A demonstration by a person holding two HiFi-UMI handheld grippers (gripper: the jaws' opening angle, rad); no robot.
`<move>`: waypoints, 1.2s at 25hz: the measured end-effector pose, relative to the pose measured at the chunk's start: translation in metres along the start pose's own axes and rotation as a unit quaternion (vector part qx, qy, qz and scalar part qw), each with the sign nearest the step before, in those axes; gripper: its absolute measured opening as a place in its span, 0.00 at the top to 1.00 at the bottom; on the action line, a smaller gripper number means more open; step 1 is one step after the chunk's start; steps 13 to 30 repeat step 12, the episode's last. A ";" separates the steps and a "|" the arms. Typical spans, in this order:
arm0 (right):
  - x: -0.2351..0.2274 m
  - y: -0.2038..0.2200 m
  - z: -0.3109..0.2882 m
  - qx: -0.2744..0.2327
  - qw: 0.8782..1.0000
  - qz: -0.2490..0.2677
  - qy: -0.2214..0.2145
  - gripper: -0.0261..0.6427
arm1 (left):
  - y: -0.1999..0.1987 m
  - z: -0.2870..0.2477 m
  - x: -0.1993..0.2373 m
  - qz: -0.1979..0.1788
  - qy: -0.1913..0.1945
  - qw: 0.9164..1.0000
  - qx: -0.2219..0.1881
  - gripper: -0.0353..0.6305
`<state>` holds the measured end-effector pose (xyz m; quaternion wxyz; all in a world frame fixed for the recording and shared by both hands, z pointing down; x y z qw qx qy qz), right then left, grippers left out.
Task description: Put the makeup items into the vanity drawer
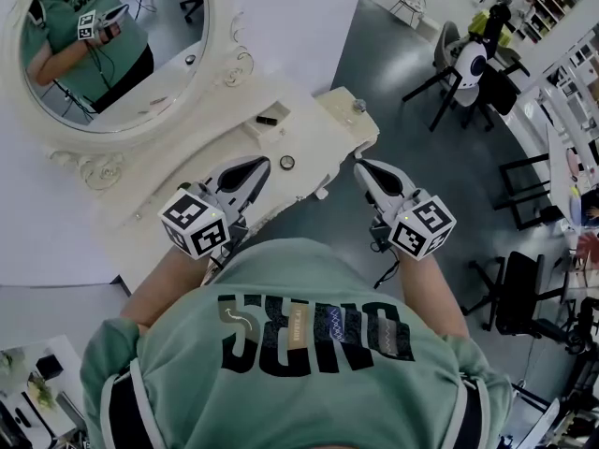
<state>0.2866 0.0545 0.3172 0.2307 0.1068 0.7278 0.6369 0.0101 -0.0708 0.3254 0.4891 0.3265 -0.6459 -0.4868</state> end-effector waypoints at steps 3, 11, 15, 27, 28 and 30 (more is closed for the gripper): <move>-0.001 0.000 0.000 0.001 1.000 0.001 0.000 0.95 | 0.000 0.000 0.001 0.000 -0.001 1.000 0.000 0.94; -0.002 -0.002 -0.002 0.006 1.000 0.004 -0.003 0.95 | -0.001 -0.001 0.000 0.001 0.000 1.000 0.002 0.94; -0.002 -0.003 -0.001 0.006 1.000 0.004 -0.003 0.95 | -0.001 -0.001 0.000 0.001 0.000 1.000 0.002 0.94; -0.002 -0.003 -0.001 0.006 1.000 0.004 -0.003 0.95 | -0.001 -0.001 0.000 0.001 0.000 1.000 0.002 0.94; -0.002 -0.003 -0.001 0.006 1.000 0.004 -0.003 0.95 | -0.001 -0.001 0.000 0.001 0.000 1.000 0.002 0.94; -0.002 -0.003 -0.001 0.006 1.000 0.004 -0.003 0.95 | -0.001 -0.001 0.000 0.001 0.000 1.000 0.002 0.94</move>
Point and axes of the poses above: the fingertips, and each gripper's own axes: z backward along the fingers, x to its left, y out of its underside, the point moved 9 cm from there along z, backward along the fingers, and after that the axes turned 5 degrees about -y, right-handed, at the moved point
